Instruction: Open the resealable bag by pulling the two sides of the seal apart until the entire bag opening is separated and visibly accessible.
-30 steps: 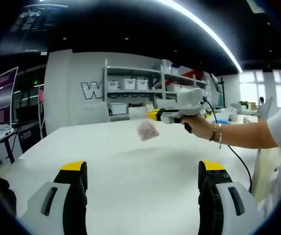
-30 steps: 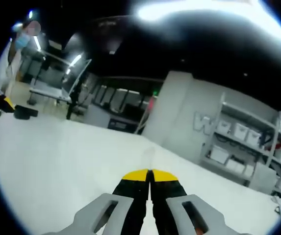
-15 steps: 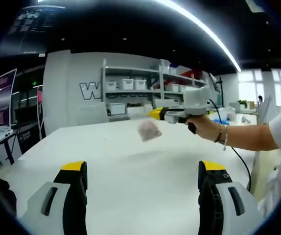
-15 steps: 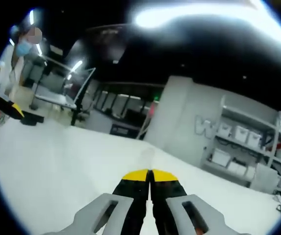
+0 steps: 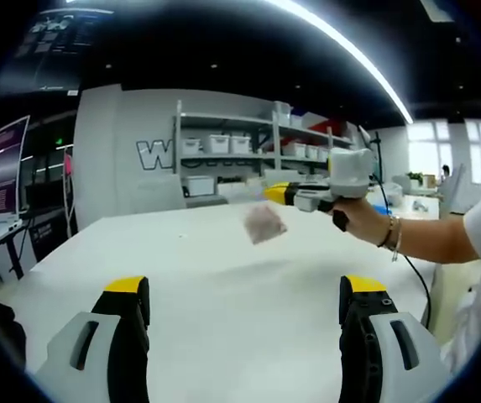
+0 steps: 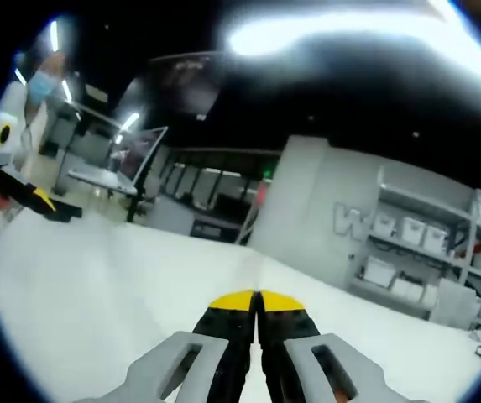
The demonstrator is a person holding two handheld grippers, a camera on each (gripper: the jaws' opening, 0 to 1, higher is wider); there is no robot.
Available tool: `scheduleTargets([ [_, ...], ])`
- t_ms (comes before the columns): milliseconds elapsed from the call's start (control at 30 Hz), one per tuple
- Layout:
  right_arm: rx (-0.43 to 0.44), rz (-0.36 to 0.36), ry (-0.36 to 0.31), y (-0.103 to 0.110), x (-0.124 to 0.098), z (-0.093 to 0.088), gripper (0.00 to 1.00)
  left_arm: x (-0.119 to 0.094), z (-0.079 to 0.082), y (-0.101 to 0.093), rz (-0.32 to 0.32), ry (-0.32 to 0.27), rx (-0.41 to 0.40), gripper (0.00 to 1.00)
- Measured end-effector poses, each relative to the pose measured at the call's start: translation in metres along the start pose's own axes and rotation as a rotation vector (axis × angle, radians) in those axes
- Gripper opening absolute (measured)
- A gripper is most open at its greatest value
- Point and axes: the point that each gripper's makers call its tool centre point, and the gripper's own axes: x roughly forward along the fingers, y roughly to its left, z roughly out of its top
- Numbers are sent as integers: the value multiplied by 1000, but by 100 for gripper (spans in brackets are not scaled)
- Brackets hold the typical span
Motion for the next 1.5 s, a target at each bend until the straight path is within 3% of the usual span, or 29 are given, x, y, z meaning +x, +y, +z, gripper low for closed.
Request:
scheduleTargets([
  [1200,91,9,-27,25,-49,2,0,1,-10,-3,-20,14,-29,92],
  [1500,102,20,-50,34,-61,10,0,4,-12,-3,-30,17,-32,91],
])
